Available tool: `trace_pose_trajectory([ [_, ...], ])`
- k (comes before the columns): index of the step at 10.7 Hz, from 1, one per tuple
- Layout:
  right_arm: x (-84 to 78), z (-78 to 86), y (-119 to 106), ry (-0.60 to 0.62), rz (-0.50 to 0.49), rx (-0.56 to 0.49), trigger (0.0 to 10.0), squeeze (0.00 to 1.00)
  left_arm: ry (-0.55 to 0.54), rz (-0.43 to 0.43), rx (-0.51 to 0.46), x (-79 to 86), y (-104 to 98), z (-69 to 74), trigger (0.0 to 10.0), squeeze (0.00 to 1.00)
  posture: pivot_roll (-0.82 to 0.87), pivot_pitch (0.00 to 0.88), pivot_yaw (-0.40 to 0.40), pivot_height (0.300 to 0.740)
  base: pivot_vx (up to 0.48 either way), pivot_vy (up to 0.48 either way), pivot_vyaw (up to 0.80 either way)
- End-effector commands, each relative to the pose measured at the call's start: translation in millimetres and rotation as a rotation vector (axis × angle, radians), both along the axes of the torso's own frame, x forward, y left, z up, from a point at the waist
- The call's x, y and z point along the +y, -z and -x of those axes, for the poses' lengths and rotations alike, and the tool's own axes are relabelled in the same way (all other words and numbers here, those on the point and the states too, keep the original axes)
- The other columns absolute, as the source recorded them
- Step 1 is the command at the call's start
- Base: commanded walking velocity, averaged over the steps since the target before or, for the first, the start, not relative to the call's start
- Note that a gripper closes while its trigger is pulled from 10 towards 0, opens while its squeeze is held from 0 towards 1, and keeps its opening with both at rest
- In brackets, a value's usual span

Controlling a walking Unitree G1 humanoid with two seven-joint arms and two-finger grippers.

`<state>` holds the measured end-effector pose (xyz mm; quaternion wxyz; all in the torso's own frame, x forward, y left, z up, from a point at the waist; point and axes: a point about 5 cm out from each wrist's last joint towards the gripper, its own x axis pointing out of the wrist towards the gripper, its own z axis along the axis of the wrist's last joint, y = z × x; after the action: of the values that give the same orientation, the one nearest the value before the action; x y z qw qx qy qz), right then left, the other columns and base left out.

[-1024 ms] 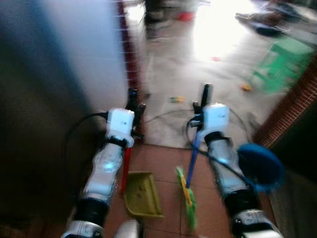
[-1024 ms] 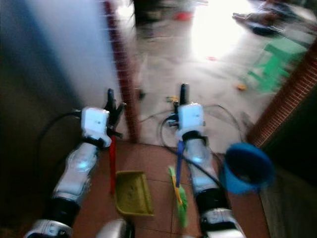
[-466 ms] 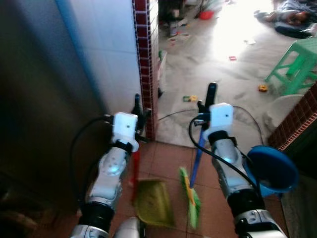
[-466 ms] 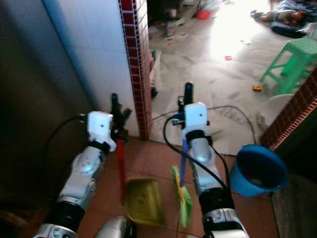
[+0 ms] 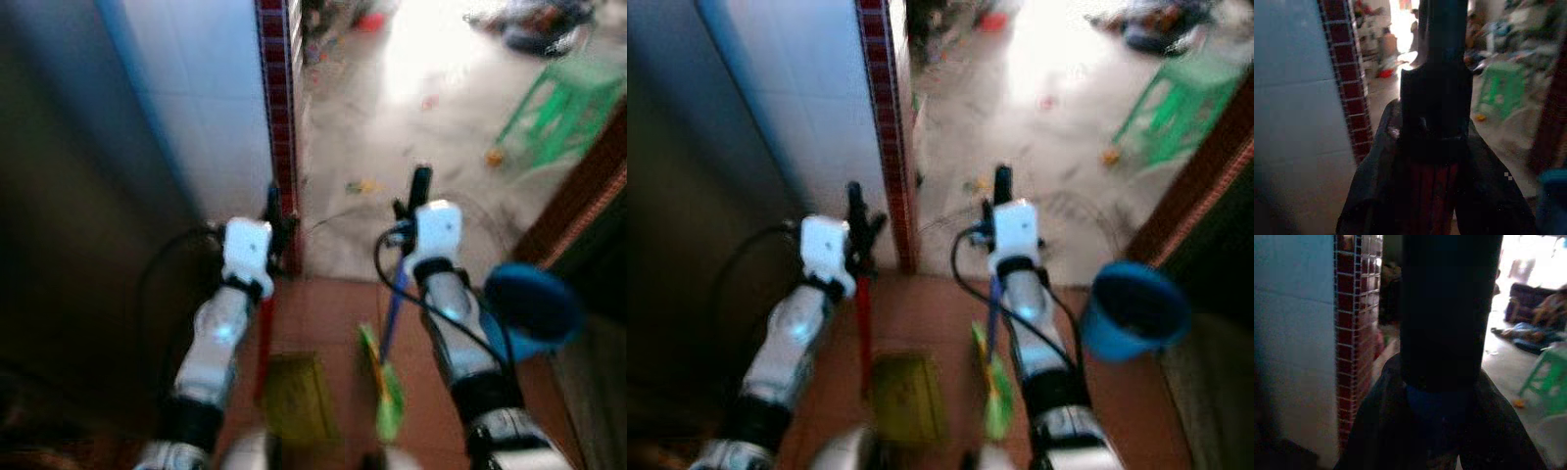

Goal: Sweep floor

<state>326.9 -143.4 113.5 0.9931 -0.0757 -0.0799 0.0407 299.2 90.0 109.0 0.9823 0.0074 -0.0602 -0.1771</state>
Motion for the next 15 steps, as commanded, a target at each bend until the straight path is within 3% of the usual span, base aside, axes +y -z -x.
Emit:
trace_pose_trajectory([
  [1,3.8,-4.6,-8.3,0.004,0.009,-0.026,10.0,0.0,-0.003,0.027,-0.056,4.2,-15.3,-2.8,10.0,0.0,-0.01,0.0,0.005,0.74,0.0,0.0,0.0],
  [6,4.5,-5.5,-8.5,0.008,0.018,-0.021,10.0,0.0,0.017,0.039,-0.036,2.1,-14.1,0.2,10.0,0.0,-0.01,0.0,-0.006,0.74,-0.059,0.0,-0.52],
  [11,5.8,-6.2,-8.3,0.004,0.02,-0.02,10.0,0.0,0.023,0.034,-0.027,1.5,-12.9,1.1,10.0,0.0,-0.01,0.0,-0.006,0.74,-0.282,0.0,0.0],
  [15,5.8,-5.1,-6.6,0.009,0.022,-0.015,10.0,0.0,0.003,0.049,-0.02,5.2,-13.4,0.1,10.0,0.0,-0.01,0.0,-0.003,0.74,0.0,0.0,0.0],
])
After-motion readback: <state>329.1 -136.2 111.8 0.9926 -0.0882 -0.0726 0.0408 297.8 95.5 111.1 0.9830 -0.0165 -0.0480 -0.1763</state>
